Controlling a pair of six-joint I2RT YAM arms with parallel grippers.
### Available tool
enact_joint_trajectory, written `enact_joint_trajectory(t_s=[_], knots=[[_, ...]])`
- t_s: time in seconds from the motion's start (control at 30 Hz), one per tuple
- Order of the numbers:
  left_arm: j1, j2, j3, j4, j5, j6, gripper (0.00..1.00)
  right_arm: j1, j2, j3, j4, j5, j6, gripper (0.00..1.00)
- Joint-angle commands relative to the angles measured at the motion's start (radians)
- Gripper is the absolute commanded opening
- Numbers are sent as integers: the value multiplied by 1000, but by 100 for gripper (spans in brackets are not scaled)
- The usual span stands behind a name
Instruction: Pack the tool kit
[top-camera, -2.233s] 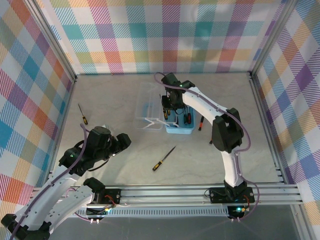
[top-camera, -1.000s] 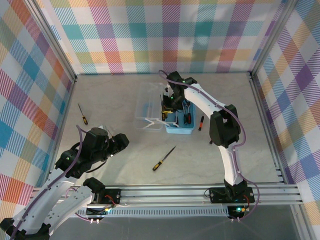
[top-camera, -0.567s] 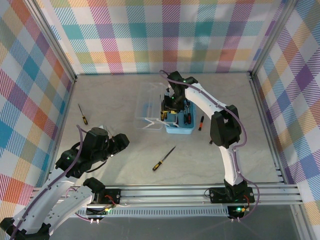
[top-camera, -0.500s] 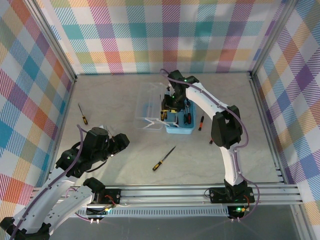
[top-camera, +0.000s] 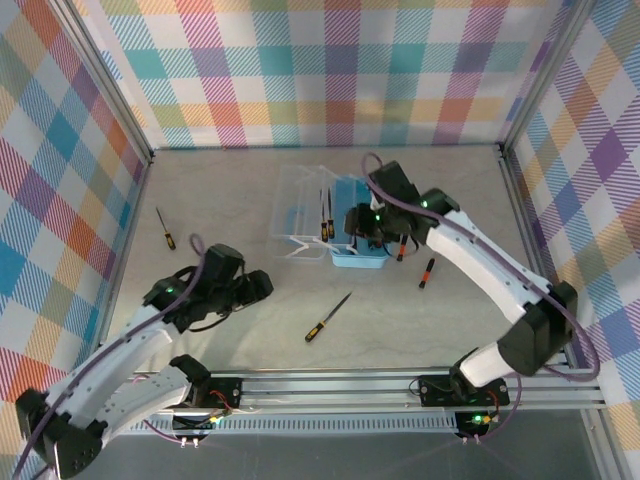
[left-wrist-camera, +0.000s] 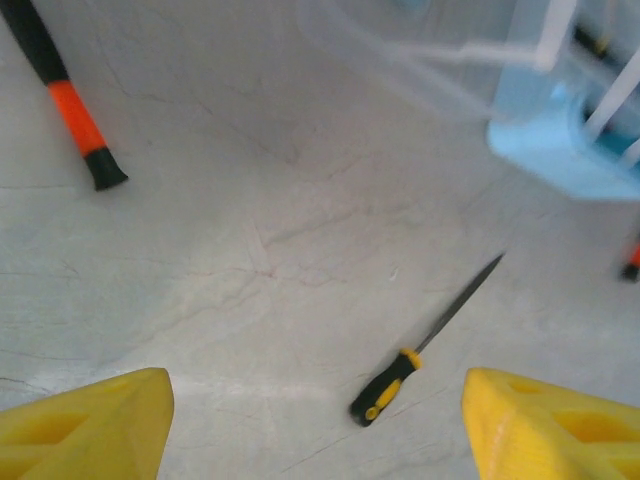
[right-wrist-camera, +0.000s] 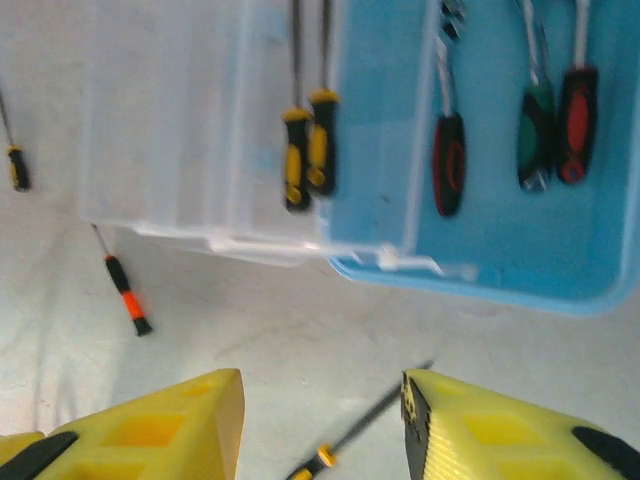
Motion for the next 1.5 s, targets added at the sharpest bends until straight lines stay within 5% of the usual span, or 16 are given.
enact_joint_trajectory(t_s=[0.0,0.2,0.53,1.1,1.47], knots=[[-110,80,43,-2,-30,77,75,-3,-65,-173,59,53,89,46],[-309,315,137,-45,-131,154,72,-4,-239,-415,76,77,143,46],[-501,586,217,12,-119,206,66,-5,-374,-599,78,84,206,45],[-523,794,226,105,-137,208,45,-5,-445,-620,44,83,194,46],[-530,831,246,127,-147,220,7,-5,-502,-630,16,93,192,47]])
